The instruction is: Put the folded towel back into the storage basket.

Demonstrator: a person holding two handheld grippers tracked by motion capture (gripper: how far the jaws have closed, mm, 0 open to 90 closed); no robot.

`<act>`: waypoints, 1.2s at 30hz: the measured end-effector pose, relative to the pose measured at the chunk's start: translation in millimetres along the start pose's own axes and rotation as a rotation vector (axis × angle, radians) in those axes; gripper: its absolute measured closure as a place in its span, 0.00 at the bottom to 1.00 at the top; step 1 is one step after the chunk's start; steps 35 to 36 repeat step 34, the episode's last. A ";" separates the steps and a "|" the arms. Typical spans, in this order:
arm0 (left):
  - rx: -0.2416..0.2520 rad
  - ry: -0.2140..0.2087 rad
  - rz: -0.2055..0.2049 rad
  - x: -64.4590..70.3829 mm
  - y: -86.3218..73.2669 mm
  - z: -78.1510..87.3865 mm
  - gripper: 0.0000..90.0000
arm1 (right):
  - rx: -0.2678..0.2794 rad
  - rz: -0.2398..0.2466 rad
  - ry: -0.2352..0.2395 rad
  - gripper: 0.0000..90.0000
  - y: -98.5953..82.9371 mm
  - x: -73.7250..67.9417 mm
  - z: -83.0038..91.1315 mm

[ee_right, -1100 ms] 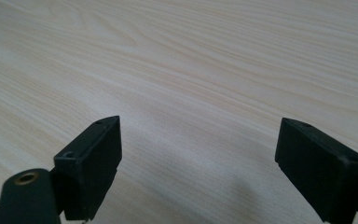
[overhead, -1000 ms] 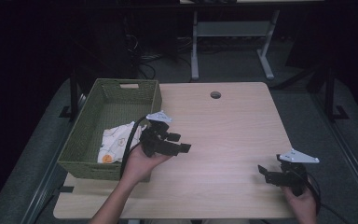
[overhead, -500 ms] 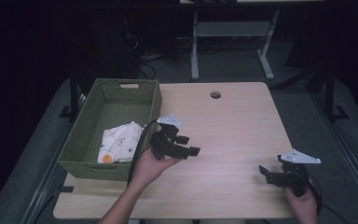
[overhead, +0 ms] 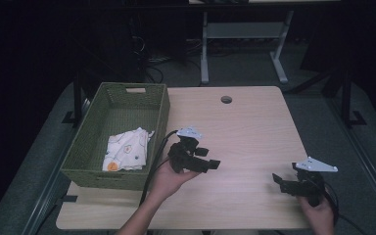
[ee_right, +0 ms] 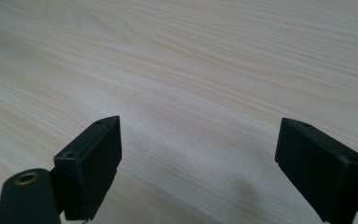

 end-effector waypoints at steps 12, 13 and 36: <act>0.018 -0.002 -0.009 10.0 -11.5 -20.4 0.40 | 0.001 -0.010 -0.002 0.16 -1.5 1.3 0.8; 0.020 -0.004 -0.005 10.2 -12.3 -22.1 0.40 | 0.001 -0.011 -0.002 0.16 -1.6 1.2 0.8; 0.070 0.013 -0.007 8.0 -43.3 -55.4 0.35 | -0.013 0.010 0.003 0.16 -2.8 -1.2 -1.1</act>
Point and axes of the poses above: each handheld gripper's, and its own axes: z roughly backward along the jaws, y roughly out of its top, x roughly to its right, the point moved 4 cm from there along -z, roughly forward along the jaws, and after that the axes turned 7 degrees about z, right-handed, at the moved point
